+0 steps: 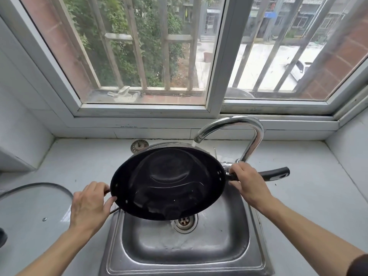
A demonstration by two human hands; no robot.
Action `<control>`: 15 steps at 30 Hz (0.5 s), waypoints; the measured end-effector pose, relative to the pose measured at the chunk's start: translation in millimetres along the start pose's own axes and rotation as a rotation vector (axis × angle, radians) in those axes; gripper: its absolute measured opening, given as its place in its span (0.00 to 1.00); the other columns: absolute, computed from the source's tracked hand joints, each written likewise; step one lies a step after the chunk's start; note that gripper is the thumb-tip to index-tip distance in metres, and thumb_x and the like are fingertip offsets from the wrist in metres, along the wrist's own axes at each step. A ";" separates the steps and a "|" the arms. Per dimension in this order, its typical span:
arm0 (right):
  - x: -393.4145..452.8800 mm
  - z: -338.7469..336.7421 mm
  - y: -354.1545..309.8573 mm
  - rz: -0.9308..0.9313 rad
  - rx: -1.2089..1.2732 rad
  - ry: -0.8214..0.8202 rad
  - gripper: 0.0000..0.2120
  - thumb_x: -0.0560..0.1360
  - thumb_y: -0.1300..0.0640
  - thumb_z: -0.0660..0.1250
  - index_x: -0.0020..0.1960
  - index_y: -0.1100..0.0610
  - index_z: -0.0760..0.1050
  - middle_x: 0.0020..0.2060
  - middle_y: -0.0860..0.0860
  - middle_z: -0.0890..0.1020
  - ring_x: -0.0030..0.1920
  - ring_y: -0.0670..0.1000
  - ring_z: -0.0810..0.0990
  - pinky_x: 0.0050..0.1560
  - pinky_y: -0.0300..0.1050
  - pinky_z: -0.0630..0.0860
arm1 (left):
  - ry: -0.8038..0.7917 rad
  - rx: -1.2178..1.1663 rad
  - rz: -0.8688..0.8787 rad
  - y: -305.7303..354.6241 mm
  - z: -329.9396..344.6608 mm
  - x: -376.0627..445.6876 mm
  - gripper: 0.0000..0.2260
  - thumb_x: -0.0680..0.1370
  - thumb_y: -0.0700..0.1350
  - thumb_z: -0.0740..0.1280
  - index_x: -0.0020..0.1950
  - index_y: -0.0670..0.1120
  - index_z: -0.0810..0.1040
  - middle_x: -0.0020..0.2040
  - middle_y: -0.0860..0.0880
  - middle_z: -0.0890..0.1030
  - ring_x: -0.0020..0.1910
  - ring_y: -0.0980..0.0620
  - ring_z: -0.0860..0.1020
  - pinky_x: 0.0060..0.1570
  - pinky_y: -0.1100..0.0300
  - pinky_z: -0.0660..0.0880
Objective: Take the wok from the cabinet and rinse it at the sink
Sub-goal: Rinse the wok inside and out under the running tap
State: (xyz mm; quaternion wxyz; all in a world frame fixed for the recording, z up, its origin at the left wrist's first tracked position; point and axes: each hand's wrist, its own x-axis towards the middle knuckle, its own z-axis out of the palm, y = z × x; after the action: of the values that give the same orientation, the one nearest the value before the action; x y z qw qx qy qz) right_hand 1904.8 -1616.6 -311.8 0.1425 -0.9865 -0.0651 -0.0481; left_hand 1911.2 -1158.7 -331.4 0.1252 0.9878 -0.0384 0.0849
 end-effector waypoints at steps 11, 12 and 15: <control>15.9 -7.7 -12.3 -0.069 -0.049 0.026 0.20 0.64 0.60 0.80 0.45 0.56 0.70 0.40 0.49 0.73 0.40 0.53 0.71 0.38 0.47 0.71 | 0.024 -0.037 -0.042 -5.1 -4.7 -8.1 0.15 0.66 0.40 0.80 0.43 0.47 0.75 0.37 0.52 0.74 0.38 0.44 0.77 0.40 0.50 0.66; 15.4 -7.7 -12.3 -0.070 -0.049 0.027 0.20 0.64 0.60 0.80 0.45 0.56 0.70 0.40 0.49 0.72 0.39 0.53 0.71 0.38 0.47 0.71 | 0.025 -0.037 -0.042 -4.8 -5.1 -8.2 0.15 0.66 0.40 0.80 0.43 0.47 0.75 0.37 0.52 0.74 0.38 0.44 0.77 0.40 0.50 0.66; 10.3 -5.5 -11.5 -0.062 -0.043 0.022 0.21 0.63 0.60 0.80 0.45 0.56 0.69 0.40 0.49 0.71 0.39 0.53 0.70 0.37 0.48 0.72 | 0.022 -0.027 -0.023 -4.4 -5.4 -8.8 0.15 0.65 0.40 0.80 0.43 0.46 0.75 0.37 0.52 0.74 0.37 0.44 0.77 0.39 0.50 0.66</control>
State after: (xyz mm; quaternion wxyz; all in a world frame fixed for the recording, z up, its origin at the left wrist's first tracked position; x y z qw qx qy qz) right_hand 1912.9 -1606.1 -302.3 0.1207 -0.9862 -0.0929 -0.0649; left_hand 1902.1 -1152.5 -328.9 0.1399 0.9853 -0.0266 0.0939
